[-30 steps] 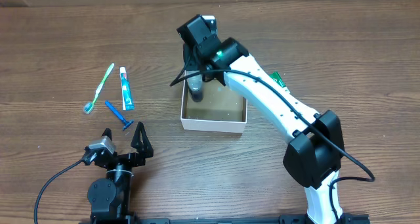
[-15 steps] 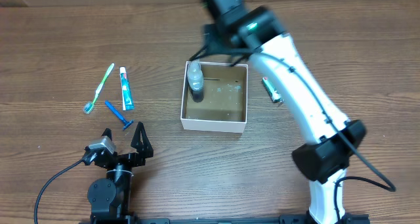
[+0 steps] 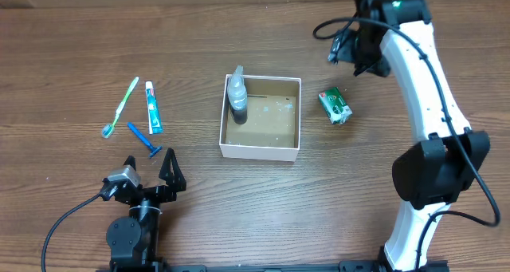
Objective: Pack container
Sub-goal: 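Lower bottle into box's left corner and open right gripper, then move right gripper to the green Dettol soap bar and grasp it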
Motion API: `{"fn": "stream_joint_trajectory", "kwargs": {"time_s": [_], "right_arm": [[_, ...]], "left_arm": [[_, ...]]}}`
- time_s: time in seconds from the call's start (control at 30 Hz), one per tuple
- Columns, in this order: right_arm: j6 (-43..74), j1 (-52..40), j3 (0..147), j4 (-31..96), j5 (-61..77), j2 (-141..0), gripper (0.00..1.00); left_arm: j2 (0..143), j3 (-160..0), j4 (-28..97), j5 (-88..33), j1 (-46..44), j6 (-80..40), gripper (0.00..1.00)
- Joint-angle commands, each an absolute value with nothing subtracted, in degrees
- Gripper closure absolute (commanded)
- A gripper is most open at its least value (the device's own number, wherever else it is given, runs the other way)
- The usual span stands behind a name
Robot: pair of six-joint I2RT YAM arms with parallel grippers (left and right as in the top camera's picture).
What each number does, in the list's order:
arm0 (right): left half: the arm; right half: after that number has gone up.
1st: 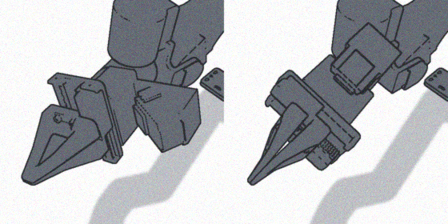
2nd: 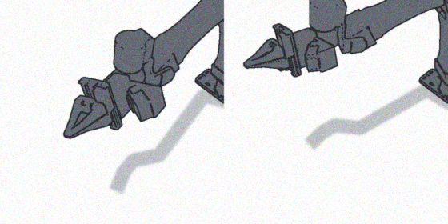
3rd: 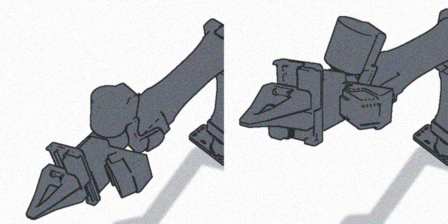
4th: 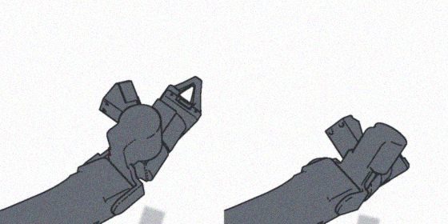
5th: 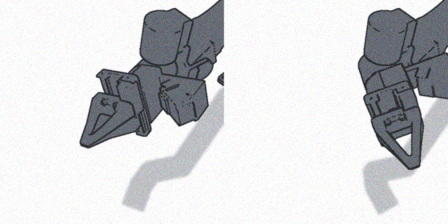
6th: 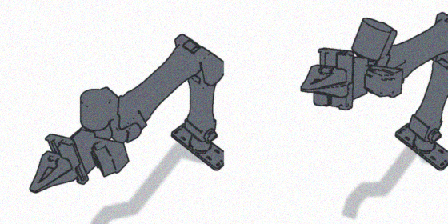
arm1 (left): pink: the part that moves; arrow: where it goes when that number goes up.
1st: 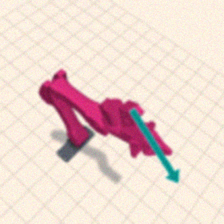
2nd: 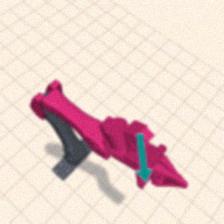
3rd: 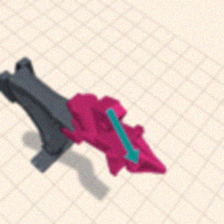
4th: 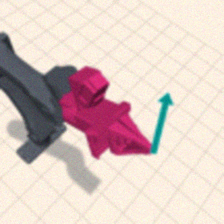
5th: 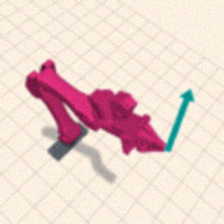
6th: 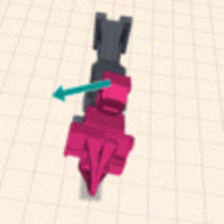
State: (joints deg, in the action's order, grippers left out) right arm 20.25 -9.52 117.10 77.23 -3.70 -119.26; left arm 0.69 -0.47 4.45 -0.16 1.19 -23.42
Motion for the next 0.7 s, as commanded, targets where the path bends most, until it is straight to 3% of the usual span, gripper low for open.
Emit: {"fn": "stream_joint_trajectory", "kwargs": {"time_s": [0.0,0.67], "right_arm": [[13.9,-10.0,107.4,69.9,-0.6,-117.6,0.15],[0.8,-9.5,84.2,45.3,1.4,-117.8,0.14]], "left_arm": [[0.3,-0.3,4.4,0.2,1.6,-22.1,0.0],[0.3,-0.3,4.5,0.2,1.6,-22.1,0.0]]}}
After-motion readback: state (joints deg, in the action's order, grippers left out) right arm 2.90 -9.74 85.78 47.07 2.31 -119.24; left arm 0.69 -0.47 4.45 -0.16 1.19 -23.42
